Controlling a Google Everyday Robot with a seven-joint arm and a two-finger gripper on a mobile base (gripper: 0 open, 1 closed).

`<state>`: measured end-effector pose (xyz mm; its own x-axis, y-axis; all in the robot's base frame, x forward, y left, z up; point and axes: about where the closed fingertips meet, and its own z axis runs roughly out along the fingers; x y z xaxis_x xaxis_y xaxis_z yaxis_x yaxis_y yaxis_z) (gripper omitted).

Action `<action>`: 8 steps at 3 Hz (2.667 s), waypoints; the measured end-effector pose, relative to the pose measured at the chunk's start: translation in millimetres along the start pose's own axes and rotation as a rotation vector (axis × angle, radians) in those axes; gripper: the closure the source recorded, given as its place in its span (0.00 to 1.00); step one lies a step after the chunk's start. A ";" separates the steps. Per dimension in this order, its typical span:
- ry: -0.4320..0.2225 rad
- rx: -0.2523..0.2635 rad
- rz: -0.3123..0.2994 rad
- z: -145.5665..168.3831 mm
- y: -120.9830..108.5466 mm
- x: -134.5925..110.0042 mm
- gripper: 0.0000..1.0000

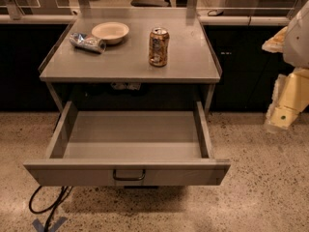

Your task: Place orange can into top drawer

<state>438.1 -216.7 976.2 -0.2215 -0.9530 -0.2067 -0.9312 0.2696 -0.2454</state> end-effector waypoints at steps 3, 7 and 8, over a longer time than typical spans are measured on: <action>-0.196 -0.090 -0.134 31.7 -29.7 -50.9 0.00; -0.526 -0.032 -0.070 93.6 -124.3 -164.7 0.00; -0.731 0.010 0.073 115.3 -171.8 -148.5 0.00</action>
Offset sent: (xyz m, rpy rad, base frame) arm 0.0246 0.0102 -0.0118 0.1608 0.0414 0.1215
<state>664.5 -105.5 939.8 -0.0302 -0.5981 -0.8008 -0.9179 0.3338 -0.2147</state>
